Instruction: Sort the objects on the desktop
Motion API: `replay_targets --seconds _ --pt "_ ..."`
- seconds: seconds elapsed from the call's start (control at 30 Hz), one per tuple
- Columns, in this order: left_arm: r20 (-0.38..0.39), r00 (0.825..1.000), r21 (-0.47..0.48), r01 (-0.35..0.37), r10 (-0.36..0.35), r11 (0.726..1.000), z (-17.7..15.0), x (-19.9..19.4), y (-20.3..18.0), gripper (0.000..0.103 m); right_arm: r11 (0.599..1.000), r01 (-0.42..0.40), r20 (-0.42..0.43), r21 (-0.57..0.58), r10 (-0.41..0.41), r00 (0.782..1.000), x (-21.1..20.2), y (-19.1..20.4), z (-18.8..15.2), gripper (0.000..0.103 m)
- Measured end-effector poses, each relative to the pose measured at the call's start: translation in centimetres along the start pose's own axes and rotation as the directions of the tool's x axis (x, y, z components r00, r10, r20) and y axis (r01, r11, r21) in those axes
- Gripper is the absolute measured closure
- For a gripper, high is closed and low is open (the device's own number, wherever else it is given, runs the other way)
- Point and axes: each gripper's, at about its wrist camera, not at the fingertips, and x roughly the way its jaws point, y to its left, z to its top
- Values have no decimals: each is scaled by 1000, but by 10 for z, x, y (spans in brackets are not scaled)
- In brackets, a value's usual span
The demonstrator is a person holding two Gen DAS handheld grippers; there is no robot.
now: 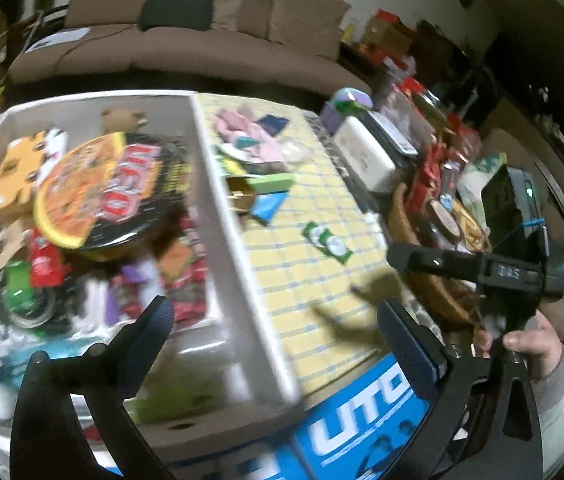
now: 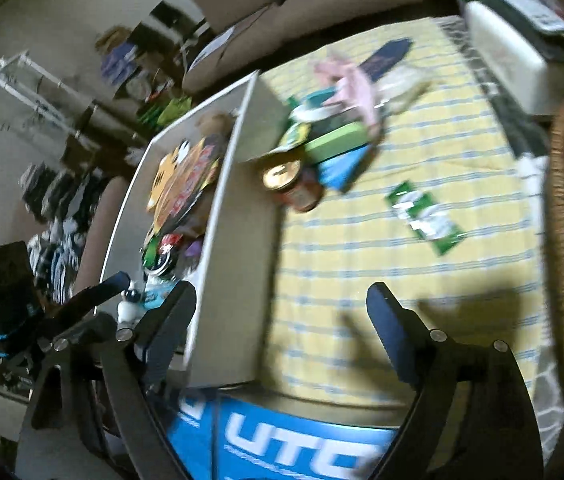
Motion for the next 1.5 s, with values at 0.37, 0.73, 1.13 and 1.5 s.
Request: replay_targets --seconds 0.37,0.73,1.13,1.5 --pt "-36 997 -64 70 -72 996 18 52 -44 0 965 239 27 -109 -238 971 23 -52 27 46" --pt "-68 995 -133 60 -70 989 46 85 -50 0 874 393 -4 -284 -411 911 88 -63 29 66" --pt "-122 986 -280 74 -112 957 55 135 -38 0 970 236 7 -62 -236 972 14 -72 15 81" --pt "-1 987 -293 153 -161 944 48 83 -28 0 970 241 -28 -24 -242 970 41 -88 13 74"
